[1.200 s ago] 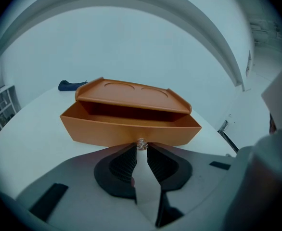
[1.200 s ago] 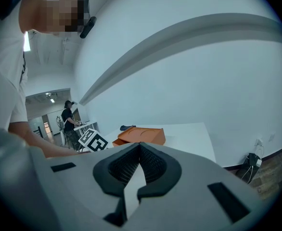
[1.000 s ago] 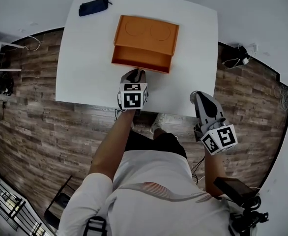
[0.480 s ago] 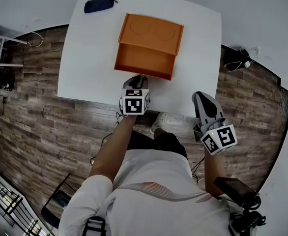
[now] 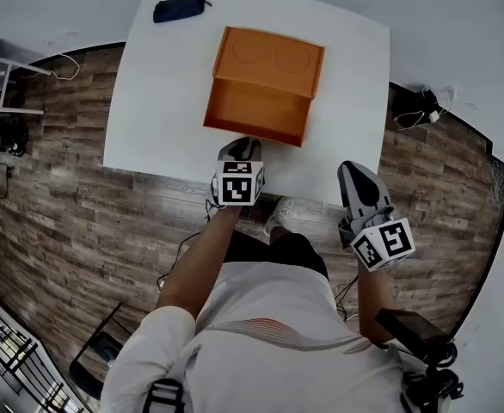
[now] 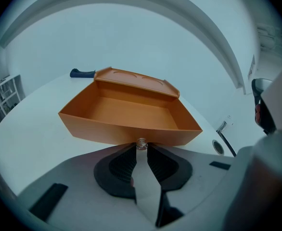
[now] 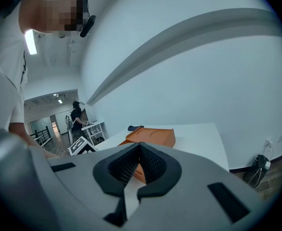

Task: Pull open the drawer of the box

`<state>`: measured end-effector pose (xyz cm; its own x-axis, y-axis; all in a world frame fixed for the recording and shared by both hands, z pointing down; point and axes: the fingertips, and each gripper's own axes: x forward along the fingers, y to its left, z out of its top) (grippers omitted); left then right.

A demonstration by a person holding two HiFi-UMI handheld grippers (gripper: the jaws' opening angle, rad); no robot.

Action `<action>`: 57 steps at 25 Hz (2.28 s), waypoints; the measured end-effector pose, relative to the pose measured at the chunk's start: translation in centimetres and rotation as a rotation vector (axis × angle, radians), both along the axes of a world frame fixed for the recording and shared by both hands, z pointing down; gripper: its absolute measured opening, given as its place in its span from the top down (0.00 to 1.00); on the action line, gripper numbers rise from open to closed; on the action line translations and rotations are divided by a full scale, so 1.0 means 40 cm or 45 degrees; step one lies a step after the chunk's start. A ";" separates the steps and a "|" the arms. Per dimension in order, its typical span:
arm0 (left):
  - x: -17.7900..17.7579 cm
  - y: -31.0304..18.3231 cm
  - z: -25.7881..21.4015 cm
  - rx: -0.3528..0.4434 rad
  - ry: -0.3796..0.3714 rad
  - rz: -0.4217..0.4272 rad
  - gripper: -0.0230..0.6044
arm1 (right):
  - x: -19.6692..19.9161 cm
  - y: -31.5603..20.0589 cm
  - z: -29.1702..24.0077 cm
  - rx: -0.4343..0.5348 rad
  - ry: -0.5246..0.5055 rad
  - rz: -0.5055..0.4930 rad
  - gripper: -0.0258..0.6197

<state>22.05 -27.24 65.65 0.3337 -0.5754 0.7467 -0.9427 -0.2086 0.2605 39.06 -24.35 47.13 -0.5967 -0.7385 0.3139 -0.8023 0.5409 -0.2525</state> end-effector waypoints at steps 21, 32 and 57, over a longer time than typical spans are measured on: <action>-0.117 0.097 -0.517 0.670 0.010 -0.169 0.95 | 0.065 0.042 -0.149 0.188 -0.109 -0.129 0.96; -0.147 0.208 -0.858 1.032 0.035 -0.048 0.95 | 0.037 0.130 -0.318 0.360 -0.133 -0.066 0.96; -0.396 0.600 -1.038 1.167 0.238 0.094 0.95 | -0.242 0.584 -0.565 0.585 -0.021 0.038 0.96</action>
